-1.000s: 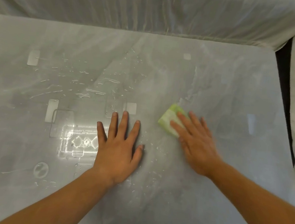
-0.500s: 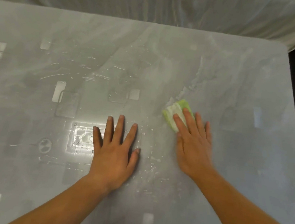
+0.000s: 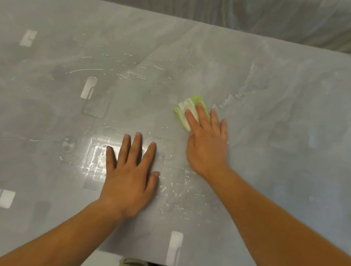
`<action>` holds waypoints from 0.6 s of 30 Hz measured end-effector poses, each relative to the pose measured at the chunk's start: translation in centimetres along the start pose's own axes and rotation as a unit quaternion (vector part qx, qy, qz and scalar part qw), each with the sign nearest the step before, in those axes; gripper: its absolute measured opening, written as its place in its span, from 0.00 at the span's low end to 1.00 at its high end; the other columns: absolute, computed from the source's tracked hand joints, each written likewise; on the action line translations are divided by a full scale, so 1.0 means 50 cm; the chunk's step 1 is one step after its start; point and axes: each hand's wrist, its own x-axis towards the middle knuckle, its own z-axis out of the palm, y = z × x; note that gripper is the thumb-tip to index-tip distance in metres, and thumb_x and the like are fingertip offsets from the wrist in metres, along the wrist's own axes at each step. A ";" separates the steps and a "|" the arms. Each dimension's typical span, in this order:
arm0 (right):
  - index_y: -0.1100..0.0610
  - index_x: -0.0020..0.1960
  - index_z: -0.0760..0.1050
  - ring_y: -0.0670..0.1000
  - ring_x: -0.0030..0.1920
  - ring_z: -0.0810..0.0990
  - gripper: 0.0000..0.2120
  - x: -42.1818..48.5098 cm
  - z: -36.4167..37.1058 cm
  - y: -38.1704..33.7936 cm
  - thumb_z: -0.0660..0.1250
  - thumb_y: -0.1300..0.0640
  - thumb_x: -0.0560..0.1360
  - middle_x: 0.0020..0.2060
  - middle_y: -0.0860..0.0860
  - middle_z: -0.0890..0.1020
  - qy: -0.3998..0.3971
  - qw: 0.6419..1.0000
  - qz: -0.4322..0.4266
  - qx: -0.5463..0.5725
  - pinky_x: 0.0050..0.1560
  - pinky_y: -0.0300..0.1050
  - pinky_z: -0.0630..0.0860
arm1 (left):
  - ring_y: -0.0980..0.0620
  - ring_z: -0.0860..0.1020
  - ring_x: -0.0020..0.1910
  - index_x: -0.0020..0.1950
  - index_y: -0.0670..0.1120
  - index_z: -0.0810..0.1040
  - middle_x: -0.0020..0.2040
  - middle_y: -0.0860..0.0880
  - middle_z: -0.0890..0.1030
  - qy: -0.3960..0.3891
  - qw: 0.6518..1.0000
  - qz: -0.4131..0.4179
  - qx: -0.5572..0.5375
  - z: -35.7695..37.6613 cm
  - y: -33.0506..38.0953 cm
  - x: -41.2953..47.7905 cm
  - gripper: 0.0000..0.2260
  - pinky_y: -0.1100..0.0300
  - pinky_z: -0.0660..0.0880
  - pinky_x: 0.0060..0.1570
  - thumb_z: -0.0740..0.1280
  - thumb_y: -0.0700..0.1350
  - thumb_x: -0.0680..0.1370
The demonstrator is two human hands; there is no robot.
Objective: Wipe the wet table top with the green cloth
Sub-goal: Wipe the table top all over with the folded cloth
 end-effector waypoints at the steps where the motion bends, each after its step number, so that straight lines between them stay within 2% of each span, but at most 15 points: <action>1: 0.45 0.80 0.51 0.59 0.80 0.44 0.30 0.005 0.004 -0.018 0.55 0.55 0.80 0.81 0.48 0.47 -0.002 1.000 0.004 0.007 0.78 0.63 0.42 | 0.47 0.31 0.78 0.82 0.54 0.47 0.82 0.47 0.39 -0.002 1.000 -0.001 -0.010 0.001 -0.002 -0.009 0.30 0.40 0.33 0.75 0.43 0.61 0.80; 5: 0.46 0.80 0.52 0.60 0.80 0.48 0.31 -0.127 0.029 -0.015 0.53 0.55 0.78 0.81 0.49 0.51 -0.018 0.992 -0.118 -0.042 0.78 0.64 0.49 | 0.46 0.37 0.80 0.81 0.48 0.52 0.82 0.47 0.44 0.001 1.000 -0.002 -0.023 -0.010 -0.006 -0.018 0.31 0.41 0.37 0.76 0.44 0.61 0.80; 8: 0.44 0.79 0.54 0.58 0.80 0.50 0.29 -0.163 0.017 0.036 0.51 0.52 0.78 0.81 0.47 0.54 -0.057 0.982 -0.173 -0.054 0.77 0.64 0.50 | 0.46 0.36 0.80 0.81 0.50 0.49 0.82 0.46 0.43 -0.012 1.000 0.004 -0.006 -0.011 -0.010 -0.028 0.33 0.41 0.37 0.76 0.43 0.64 0.80; 10: 0.42 0.79 0.55 0.57 0.81 0.49 0.27 -0.123 0.008 0.049 0.49 0.51 0.80 0.81 0.46 0.53 -0.043 0.988 -0.142 -0.031 0.78 0.63 0.48 | 0.46 0.34 0.79 0.82 0.52 0.46 0.82 0.47 0.40 -0.022 1.000 0.010 0.011 -0.007 -0.014 -0.036 0.33 0.40 0.36 0.76 0.40 0.66 0.80; 12: 0.42 0.79 0.55 0.56 0.81 0.48 0.25 -0.100 0.007 0.030 0.48 0.50 0.82 0.81 0.45 0.52 -0.018 0.997 -0.068 -0.002 0.78 0.61 0.46 | 0.45 0.32 0.78 0.81 0.54 0.45 0.82 0.48 0.39 -0.023 1.000 0.011 0.013 -0.003 -0.015 -0.044 0.34 0.40 0.35 0.75 0.38 0.69 0.79; 14: 0.43 0.79 0.54 0.58 0.80 0.47 0.25 -0.127 0.026 0.000 0.49 0.50 0.82 0.81 0.47 0.51 0.008 0.999 -0.035 -0.004 0.78 0.62 0.47 | 0.45 0.32 0.78 0.81 0.55 0.45 0.82 0.48 0.39 -0.024 1.000 0.012 0.010 -0.002 -0.016 -0.053 0.34 0.40 0.35 0.75 0.37 0.70 0.79; 18: 0.44 0.80 0.52 0.58 0.81 0.47 0.28 -0.239 0.051 0.007 0.53 0.54 0.82 0.81 0.48 0.51 -0.034 0.987 -0.155 -0.038 0.78 0.63 0.49 | 0.44 0.31 0.78 0.81 0.55 0.42 0.81 0.47 0.37 -0.032 0.999 0.032 0.026 0.003 -0.027 -0.067 0.33 0.41 0.34 0.75 0.36 0.68 0.79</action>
